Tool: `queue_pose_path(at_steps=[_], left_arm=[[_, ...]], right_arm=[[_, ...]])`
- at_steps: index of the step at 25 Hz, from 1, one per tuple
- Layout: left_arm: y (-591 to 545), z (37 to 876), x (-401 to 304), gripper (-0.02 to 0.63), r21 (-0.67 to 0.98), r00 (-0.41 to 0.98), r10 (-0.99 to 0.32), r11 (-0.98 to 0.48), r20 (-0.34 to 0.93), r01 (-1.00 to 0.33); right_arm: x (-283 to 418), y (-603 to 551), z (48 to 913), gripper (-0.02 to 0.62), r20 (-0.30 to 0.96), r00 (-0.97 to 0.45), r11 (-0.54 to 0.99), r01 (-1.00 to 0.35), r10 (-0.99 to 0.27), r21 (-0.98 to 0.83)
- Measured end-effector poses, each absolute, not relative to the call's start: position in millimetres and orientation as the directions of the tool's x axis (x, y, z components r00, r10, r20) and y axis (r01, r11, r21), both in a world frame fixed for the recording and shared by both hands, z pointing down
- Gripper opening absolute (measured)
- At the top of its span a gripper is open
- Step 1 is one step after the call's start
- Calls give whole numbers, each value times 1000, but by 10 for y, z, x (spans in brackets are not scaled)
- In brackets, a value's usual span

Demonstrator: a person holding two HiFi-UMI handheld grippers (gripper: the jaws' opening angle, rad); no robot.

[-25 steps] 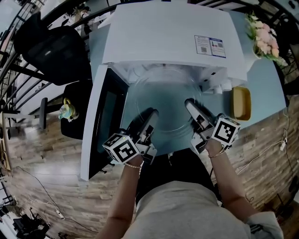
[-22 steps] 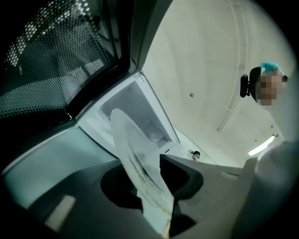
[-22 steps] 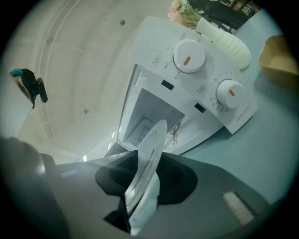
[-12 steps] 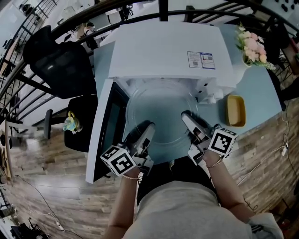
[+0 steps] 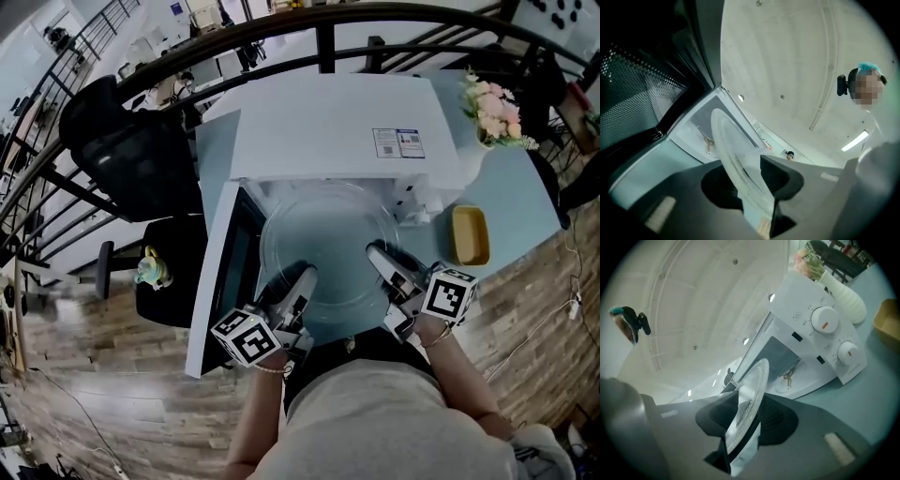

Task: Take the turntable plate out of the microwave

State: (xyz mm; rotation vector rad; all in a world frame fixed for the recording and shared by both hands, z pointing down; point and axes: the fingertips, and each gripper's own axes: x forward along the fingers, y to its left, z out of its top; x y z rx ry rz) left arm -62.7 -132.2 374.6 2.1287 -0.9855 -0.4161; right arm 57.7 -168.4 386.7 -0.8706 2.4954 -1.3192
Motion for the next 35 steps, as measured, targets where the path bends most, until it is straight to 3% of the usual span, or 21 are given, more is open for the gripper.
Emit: queue_pose_path(at_steps=[35], left_arm=[[-1230,3702,-550,120,742,644,-765,-428,6,-516]], right_arm=[[641,-1588,3792,153,67,-837,485,-377,-543,-789]])
